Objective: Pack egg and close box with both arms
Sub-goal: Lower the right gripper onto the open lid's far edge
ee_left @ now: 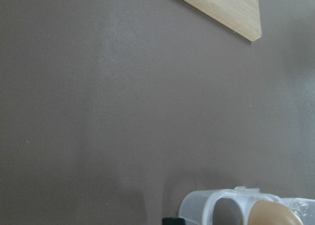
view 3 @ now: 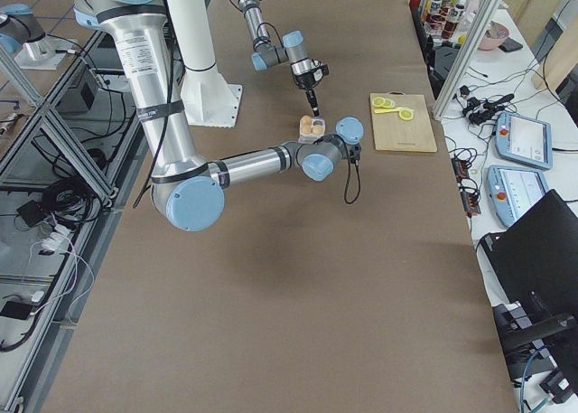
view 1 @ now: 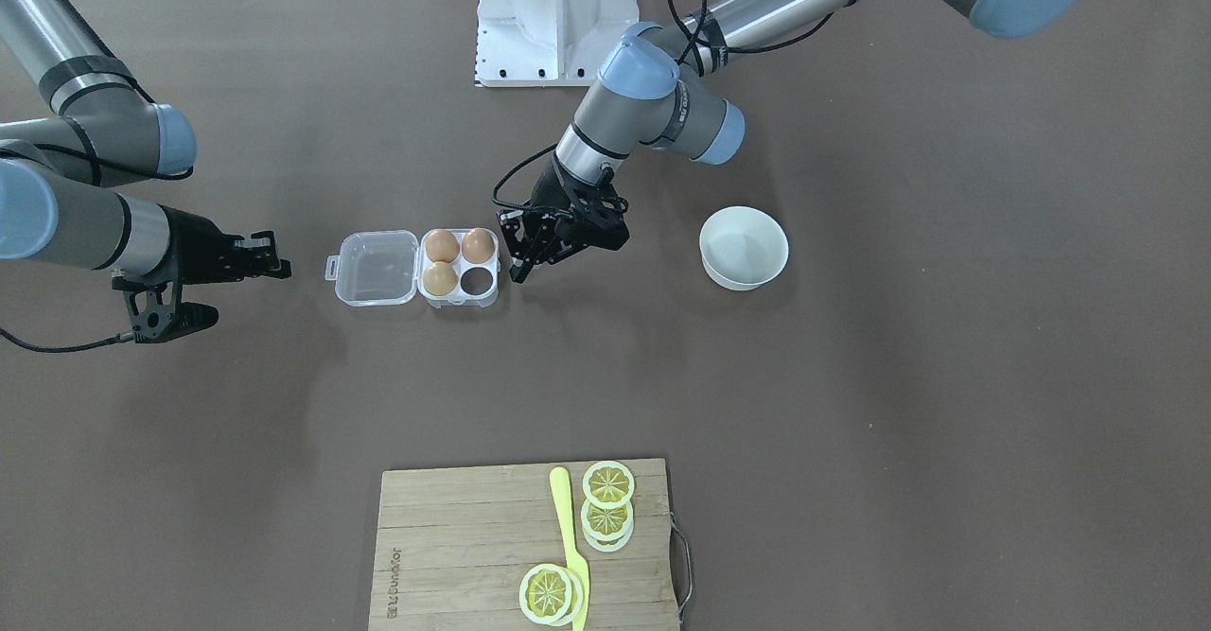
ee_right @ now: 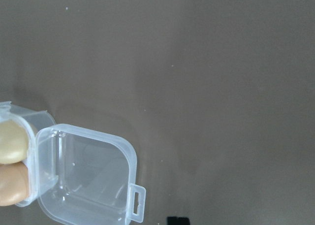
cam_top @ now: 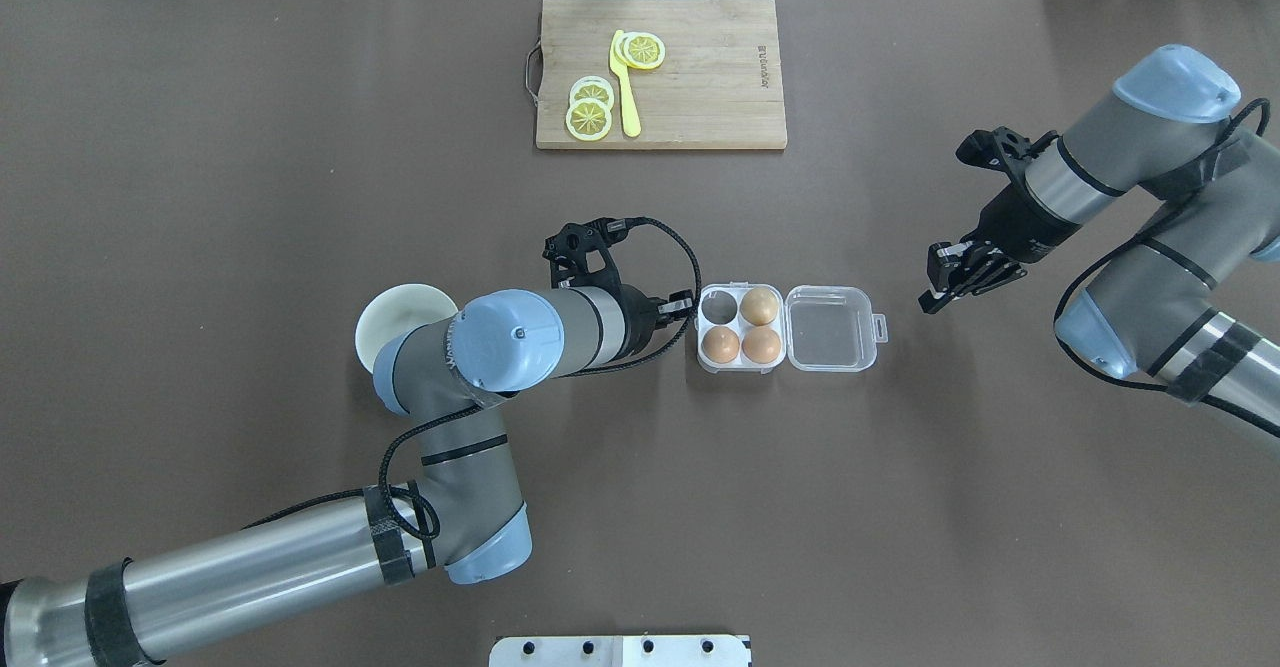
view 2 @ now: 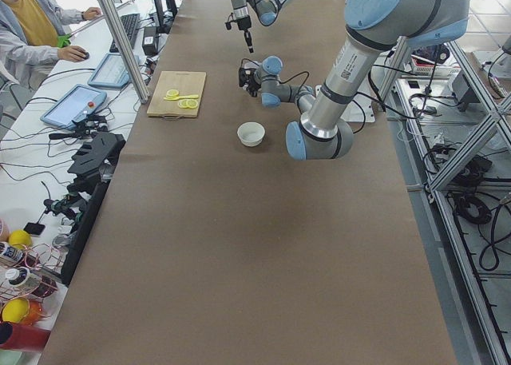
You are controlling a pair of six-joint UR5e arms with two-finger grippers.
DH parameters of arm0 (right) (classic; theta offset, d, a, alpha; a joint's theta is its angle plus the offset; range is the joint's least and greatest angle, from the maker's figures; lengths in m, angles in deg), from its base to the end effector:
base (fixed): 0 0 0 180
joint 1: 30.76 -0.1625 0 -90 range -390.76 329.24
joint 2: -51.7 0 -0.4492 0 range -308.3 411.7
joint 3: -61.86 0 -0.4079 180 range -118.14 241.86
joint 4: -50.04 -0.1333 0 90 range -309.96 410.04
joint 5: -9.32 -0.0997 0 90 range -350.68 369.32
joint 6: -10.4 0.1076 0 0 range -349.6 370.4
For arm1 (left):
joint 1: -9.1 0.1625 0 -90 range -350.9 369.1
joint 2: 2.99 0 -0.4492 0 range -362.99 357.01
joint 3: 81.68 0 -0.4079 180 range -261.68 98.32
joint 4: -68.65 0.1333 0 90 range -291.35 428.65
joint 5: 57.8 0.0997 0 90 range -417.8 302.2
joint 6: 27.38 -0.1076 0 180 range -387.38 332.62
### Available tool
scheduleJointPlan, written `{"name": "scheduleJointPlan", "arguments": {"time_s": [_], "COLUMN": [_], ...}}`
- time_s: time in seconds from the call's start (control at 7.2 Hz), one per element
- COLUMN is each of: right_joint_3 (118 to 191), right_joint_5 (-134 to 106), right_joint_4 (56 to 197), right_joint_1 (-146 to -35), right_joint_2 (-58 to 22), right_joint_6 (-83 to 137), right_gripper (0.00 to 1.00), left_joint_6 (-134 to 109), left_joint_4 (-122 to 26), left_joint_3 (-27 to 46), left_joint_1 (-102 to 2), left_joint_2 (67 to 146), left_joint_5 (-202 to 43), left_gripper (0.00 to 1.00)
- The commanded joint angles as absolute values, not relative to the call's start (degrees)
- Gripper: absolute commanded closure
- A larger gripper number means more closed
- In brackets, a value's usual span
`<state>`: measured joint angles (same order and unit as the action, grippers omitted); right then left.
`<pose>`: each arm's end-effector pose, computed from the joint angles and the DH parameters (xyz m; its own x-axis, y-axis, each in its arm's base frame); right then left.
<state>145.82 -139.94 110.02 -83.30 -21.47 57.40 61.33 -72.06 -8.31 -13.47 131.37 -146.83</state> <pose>-0.3582 -0.5346 0.4926 0.3804 -0.0767 0.9216 0.2671 0.9632 -0.0300 0.6873 -0.4320 0.2177 0.1940 -0.0563 -0.9794 0.3948 0.9184 0.0254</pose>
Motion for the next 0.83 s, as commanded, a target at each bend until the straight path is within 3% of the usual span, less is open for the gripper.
{"name": "scheduleJointPlan", "arguments": {"time_s": [0.0, 0.69], "right_joint_3": [143.16, 138.94], "right_joint_5": [-141.14, -141.06], "right_joint_4": [109.90, 109.90], "right_joint_1": [-83.15, -81.30], "right_joint_2": [-19.67, -15.89], "right_joint_6": [57.42, 57.42], "right_gripper": [1.00, 1.00], "left_joint_6": [61.30, 61.22], "left_joint_4": [-72.06, -72.06], "left_joint_3": [-8.29, -8.47], "left_joint_1": [-13.23, -13.05], "left_joint_2": [131.31, 131.40], "left_joint_5": [-146.74, -146.83], "left_gripper": [1.00, 1.00]}}
